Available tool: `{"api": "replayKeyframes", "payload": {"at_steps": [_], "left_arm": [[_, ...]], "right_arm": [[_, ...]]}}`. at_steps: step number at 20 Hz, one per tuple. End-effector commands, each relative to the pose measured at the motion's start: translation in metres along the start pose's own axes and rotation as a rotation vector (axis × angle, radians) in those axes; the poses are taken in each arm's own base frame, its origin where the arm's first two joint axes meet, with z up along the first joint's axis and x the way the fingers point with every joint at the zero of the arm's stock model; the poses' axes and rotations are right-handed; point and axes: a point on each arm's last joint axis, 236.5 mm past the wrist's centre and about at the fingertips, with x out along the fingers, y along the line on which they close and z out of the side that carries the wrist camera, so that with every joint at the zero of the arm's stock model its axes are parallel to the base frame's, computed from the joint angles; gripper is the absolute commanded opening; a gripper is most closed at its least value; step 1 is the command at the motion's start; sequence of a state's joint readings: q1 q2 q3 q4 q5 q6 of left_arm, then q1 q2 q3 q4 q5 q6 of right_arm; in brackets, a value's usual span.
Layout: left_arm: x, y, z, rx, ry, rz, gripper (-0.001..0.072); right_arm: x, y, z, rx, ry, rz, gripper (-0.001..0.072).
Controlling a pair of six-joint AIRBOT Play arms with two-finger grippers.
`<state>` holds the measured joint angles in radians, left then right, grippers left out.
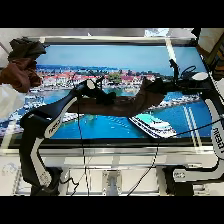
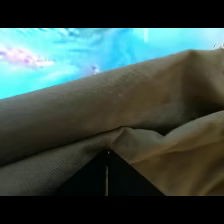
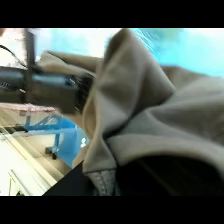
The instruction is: Fold the shirts.
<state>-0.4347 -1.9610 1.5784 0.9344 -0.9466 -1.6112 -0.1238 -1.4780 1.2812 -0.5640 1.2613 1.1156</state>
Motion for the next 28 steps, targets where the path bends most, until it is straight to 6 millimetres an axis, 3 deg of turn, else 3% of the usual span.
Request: {"api": "replayKeyframes", "payload": {"at_steps": [1, 4, 5, 6, 7, 9, 12, 15, 17, 19, 21, 24, 26, 27, 28], "left_arm": [[0.002, 0.009, -0.010, 0.022, 0.044, 0.046, 0.0011], [-0.021, -0.039, 0.012, 0.126, -0.028, -0.087, 0.0011], [-0.039, -0.048, 0.028, 0.177, -0.082, -0.077, 0.0011], [-0.065, -0.042, 0.050, 0.245, -0.150, -0.007, 0.0011], [-0.095, -0.027, 0.069, 0.293, -0.207, 0.099, 0.0011], [-0.171, 0.026, 0.096, 0.327, -0.281, 0.386, 0.0012], [-0.300, 0.090, 0.106, 0.296, -0.379, 0.727, 0.0012], [-0.391, 0.110, 0.100, 0.209, -0.516, 0.781, 0.0012], [-0.436, 0.119, 0.091, 0.160, -0.590, 0.799, 0.0012], [-0.470, 0.126, 0.083, 0.128, -0.645, 0.817, 0.0012], [-0.488, 0.136, 0.077, 0.098, -0.668, 0.832, 0.0012], [-0.493, 0.146, 0.075, 0.074, -0.668, 0.842, 0.0012], [-0.492, 0.144, 0.076, 0.075, -0.670, 0.829, 0.0012], [-0.490, 0.142, 0.076, 0.076, -0.671, 0.819, 0.0012], [-0.490, 0.142, 0.076, 0.076, -0.671, 0.816, 0.0012]], "right_arm": [[-0.008, 0.048, 0.026, -0.087, -0.060, 0.020, 0.0026], [-0.018, 0.104, 0.053, -0.175, -0.139, 0.060, 0.0026], [-0.019, 0.119, 0.057, -0.205, -0.148, 0.072, 0.0026], [-0.016, 0.133, 0.057, -0.223, -0.150, 0.085, 0.0026], [-0.011, 0.144, 0.055, -0.229, -0.147, 0.096, 0.0026], [0.006, 0.153, 0.048, -0.250, -0.132, 0.092, 0.0026], [0.051, 0.157, 0.036, -0.268, -0.094, 0.050, 0.0025], [0.115, 0.164, 0.019, -0.253, -0.058, 0.072, 0.0024], [0.159, 0.166, 0.003, -0.228, -0.019, 0.093, 0.0024], [0.200, 0.169, -0.015, -0.237, 0.036, 0.106, 0.0024], [0.239, 0.174, -0.024, -0.228, 0.045, 0.115, 0.0024], [0.274, 0.189, -0.037, -0.191, 0.061, 0.178, 0.0025], [0.283, 0.196, -0.031, -0.222, 0.025, 0.191, 0.0028], [0.282, 0.204, -0.025, -0.242, -0.006, 0.204, 0.0098], [0.278, 0.213, -0.020, -0.267, -0.021, 0.222, 0.0350]]}}
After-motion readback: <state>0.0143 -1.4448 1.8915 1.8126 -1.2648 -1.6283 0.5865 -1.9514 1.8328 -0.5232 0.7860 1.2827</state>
